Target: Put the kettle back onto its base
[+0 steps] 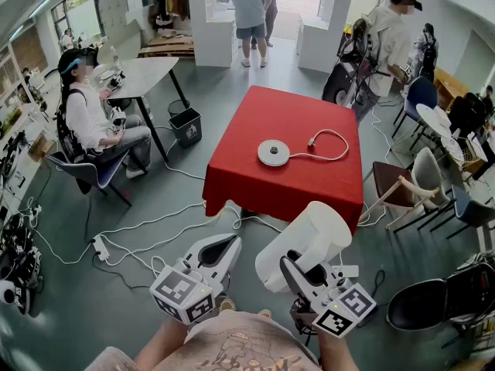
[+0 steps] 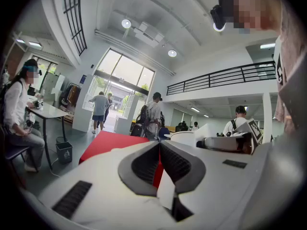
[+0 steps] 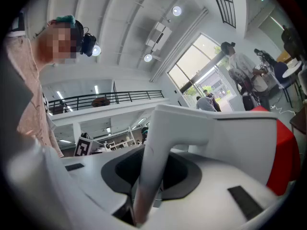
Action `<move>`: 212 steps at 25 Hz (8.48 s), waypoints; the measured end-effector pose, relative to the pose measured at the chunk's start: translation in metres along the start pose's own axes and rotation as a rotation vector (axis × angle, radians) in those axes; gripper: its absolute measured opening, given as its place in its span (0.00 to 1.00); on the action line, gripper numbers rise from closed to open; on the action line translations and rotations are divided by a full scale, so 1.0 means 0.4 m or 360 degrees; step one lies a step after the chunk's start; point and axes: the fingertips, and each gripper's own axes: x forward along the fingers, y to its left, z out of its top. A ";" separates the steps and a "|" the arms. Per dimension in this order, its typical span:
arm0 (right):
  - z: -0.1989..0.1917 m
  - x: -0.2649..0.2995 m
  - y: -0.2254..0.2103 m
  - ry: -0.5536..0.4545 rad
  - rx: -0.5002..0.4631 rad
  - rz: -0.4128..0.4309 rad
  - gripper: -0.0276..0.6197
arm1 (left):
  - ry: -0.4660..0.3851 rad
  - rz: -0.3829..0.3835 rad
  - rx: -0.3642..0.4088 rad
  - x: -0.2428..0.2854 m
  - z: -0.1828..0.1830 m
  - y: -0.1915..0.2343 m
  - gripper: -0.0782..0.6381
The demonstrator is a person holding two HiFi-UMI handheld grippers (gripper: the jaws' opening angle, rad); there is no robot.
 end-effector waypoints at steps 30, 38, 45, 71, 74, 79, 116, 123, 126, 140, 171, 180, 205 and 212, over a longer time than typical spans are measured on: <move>-0.001 0.102 0.002 -0.0020 0.0010 -0.0054 0.23 | 0.0044 -0.0091 -0.0009 -0.003 0.008 0.118 0.09; 0.003 0.134 0.015 -0.0064 -0.0023 -0.0104 0.23 | 0.0043 -0.0152 0.0006 -0.015 0.005 0.150 0.09; 0.016 0.158 0.005 -0.0070 -0.0041 -0.0143 0.23 | 0.0051 -0.0164 -0.0017 -0.009 0.001 0.177 0.09; 0.115 0.292 -0.211 -0.0067 -0.0017 -0.0108 0.23 | 0.0017 -0.0140 -0.0034 0.216 0.050 0.302 0.09; 0.152 0.313 -0.261 -0.0072 -0.0016 -0.0090 0.23 | 0.0017 -0.0131 -0.0029 0.274 0.068 0.318 0.09; 0.208 0.346 -0.342 -0.0065 -0.0018 -0.0060 0.23 | 0.0028 -0.0116 -0.0011 0.371 0.098 0.342 0.09; 0.362 0.495 -0.733 -0.0044 0.0005 0.0001 0.23 | 0.0061 -0.0057 -0.0026 0.804 0.154 0.502 0.09; 0.377 0.516 -0.756 -0.0075 0.0013 -0.0030 0.23 | 0.0088 -0.0083 -0.0036 0.825 0.154 0.521 0.09; 0.379 0.526 -0.759 -0.0068 0.0006 -0.0033 0.23 | 0.0082 -0.0095 -0.0052 0.833 0.157 0.522 0.09; 0.382 0.624 -0.792 -0.0042 -0.0022 -0.0011 0.23 | 0.0091 -0.0078 -0.0071 0.840 0.152 0.578 0.09; 0.285 0.873 -0.967 0.0101 -0.0004 0.0078 0.23 | 0.0125 0.0091 -0.0090 0.843 0.135 0.697 0.09; 0.221 0.895 -0.964 0.0149 -0.0065 0.0109 0.24 | 0.0159 0.0111 -0.0112 0.828 0.111 0.717 0.09; 0.063 0.891 -0.860 0.0364 -0.0524 0.0155 0.24 | 0.0190 0.0105 -0.0169 0.812 0.073 0.737 0.09; 0.054 0.889 -0.853 0.0334 -0.0543 0.0103 0.23 | 0.0205 0.0112 -0.0171 0.809 0.070 0.735 0.09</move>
